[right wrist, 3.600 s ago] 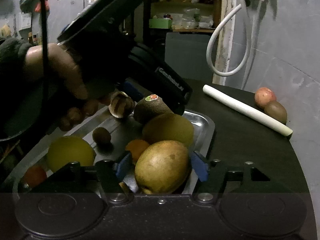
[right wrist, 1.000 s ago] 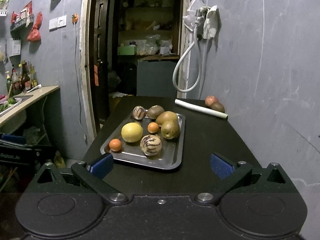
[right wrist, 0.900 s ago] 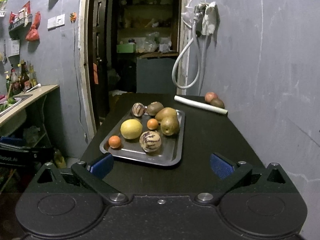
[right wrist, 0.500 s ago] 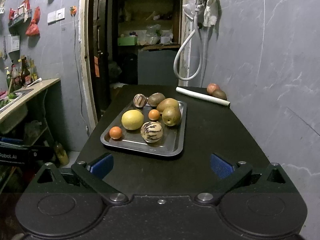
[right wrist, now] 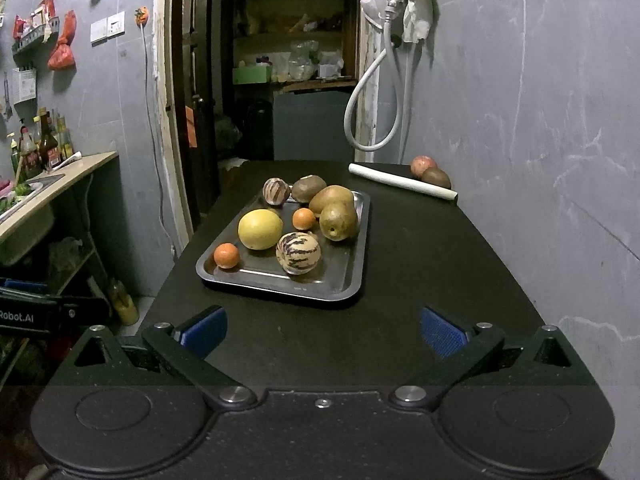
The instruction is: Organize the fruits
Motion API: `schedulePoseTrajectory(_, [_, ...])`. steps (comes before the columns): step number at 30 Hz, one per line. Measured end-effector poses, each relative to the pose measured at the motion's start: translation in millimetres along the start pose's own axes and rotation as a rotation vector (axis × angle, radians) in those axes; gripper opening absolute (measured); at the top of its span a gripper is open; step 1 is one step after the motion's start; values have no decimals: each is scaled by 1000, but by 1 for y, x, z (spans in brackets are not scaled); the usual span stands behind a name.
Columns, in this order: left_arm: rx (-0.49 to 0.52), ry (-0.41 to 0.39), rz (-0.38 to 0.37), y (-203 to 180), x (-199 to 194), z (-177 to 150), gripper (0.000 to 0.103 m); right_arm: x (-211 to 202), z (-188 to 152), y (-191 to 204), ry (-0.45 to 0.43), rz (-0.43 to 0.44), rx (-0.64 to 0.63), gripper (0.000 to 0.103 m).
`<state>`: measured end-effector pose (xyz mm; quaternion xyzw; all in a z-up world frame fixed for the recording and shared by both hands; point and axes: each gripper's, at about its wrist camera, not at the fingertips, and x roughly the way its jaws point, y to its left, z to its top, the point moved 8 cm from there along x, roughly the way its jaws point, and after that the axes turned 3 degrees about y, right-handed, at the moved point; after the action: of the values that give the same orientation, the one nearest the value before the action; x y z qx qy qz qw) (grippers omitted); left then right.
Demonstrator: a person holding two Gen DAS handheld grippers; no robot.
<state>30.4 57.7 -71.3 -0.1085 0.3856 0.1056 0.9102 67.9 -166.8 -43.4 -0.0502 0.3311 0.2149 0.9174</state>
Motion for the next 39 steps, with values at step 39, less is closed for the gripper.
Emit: schedulePoseTrajectory(39, [-18, 22, -10, -3, 3, 0, 102, 2, -4, -6, 6, -1, 7, 102])
